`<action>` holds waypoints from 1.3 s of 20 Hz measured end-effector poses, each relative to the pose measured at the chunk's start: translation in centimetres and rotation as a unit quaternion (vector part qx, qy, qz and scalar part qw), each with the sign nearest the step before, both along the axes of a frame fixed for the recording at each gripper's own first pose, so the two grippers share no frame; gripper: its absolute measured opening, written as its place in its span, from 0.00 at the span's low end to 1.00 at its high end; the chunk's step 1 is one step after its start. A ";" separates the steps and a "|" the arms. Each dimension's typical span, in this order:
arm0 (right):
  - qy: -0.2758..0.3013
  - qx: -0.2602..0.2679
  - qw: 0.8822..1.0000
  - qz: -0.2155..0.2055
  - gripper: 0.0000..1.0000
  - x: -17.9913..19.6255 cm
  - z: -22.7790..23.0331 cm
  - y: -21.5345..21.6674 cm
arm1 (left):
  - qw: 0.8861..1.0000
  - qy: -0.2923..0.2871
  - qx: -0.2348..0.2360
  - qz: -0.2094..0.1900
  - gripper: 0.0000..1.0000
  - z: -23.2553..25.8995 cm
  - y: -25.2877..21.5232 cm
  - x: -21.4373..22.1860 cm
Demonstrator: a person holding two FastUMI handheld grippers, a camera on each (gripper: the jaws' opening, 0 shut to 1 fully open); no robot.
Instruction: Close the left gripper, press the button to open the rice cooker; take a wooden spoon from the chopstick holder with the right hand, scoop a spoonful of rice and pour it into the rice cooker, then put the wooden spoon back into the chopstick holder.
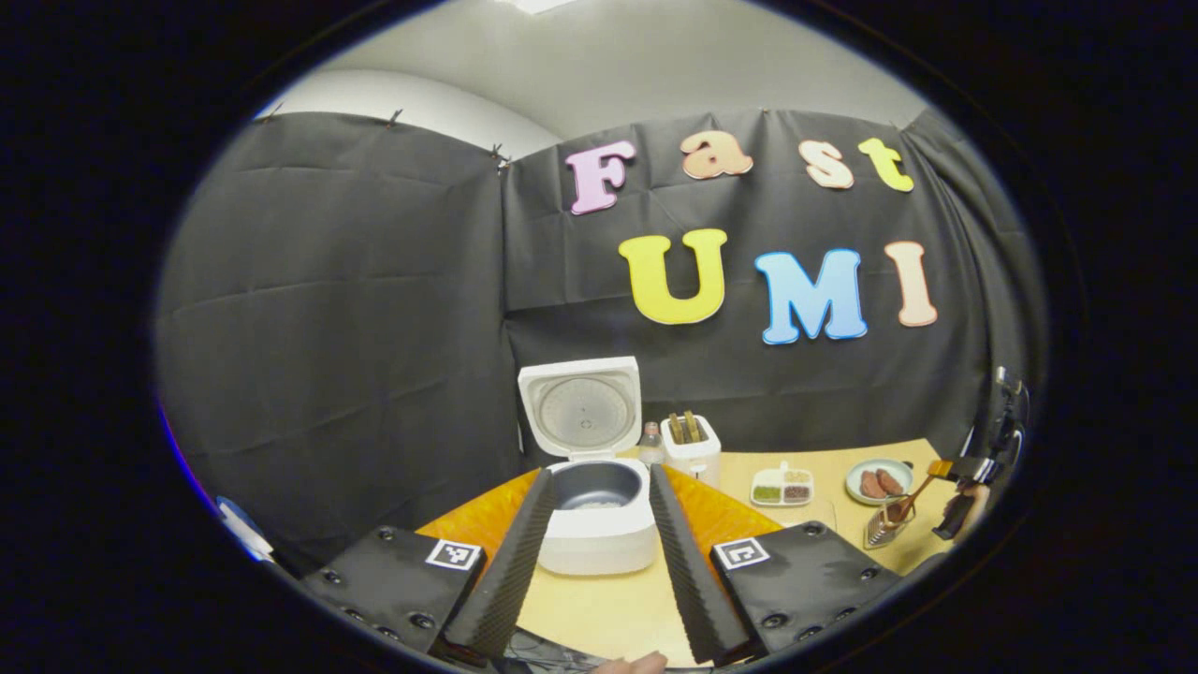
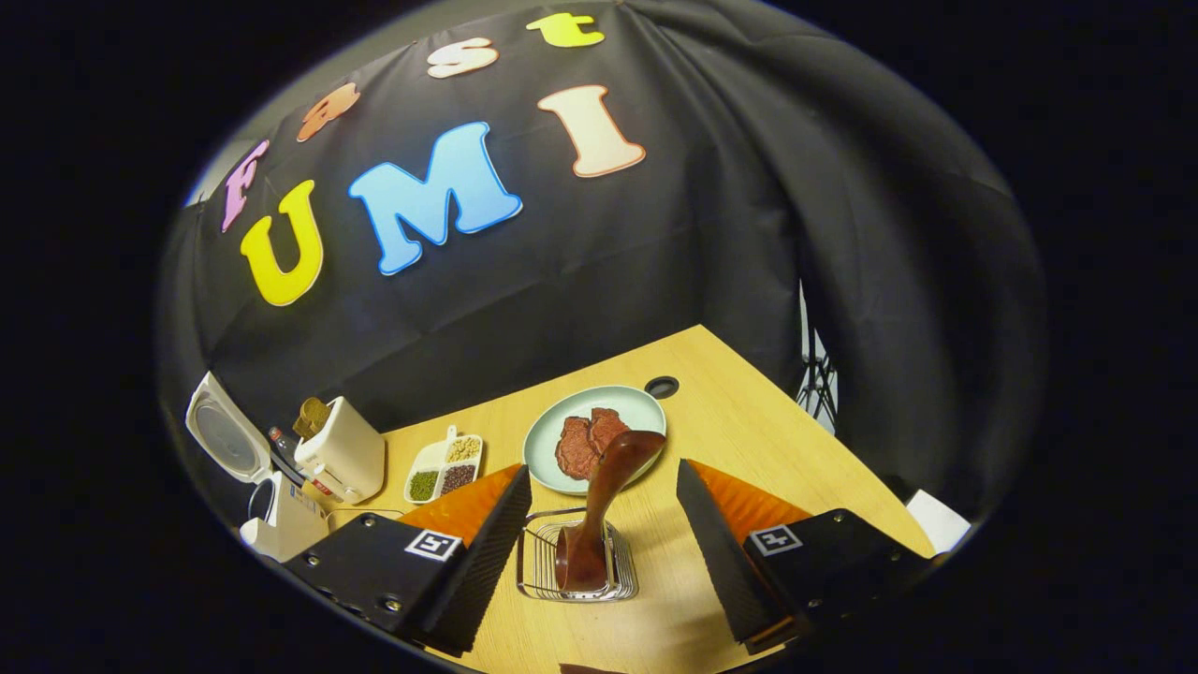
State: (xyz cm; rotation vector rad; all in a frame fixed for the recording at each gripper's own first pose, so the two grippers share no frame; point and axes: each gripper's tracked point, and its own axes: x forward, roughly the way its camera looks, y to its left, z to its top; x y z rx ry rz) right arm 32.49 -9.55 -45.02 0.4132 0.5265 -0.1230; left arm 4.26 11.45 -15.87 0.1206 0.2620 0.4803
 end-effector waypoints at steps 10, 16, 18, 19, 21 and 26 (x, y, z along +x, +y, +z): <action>0.054 0.112 0.992 -0.023 0.29 2.6 -4.5 0.5 | 1.000 0.008 -0.007 0.017 0.77 -0.3 1.1 -0.9; 0.037 0.118 0.992 -0.020 0.15 0.6 -1.0 1.7 | 1.000 -0.001 0.000 0.001 0.77 0.5 0.6 -1.0; 0.016 0.114 0.993 -0.015 0.16 -0.2 1.3 1.8 | 1.000 -0.004 -0.003 -0.006 0.75 0.7 0.5 -0.9; 0.005 0.108 0.994 -0.012 0.16 -0.6 2.6 1.7 | 1.000 -0.008 -0.008 -0.009 0.75 0.8 0.4 -0.8; -0.015 0.086 0.996 -0.008 0.16 -1.4 4.8 1.6 | 1.000 -0.010 -0.019 -0.016 0.75 0.8 0.0 -0.8; -0.045 0.045 0.998 0.007 0.16 -4.2 9.7 2.4 | 0.998 -0.025 -0.027 -0.045 0.75 1.4 -0.5 -0.6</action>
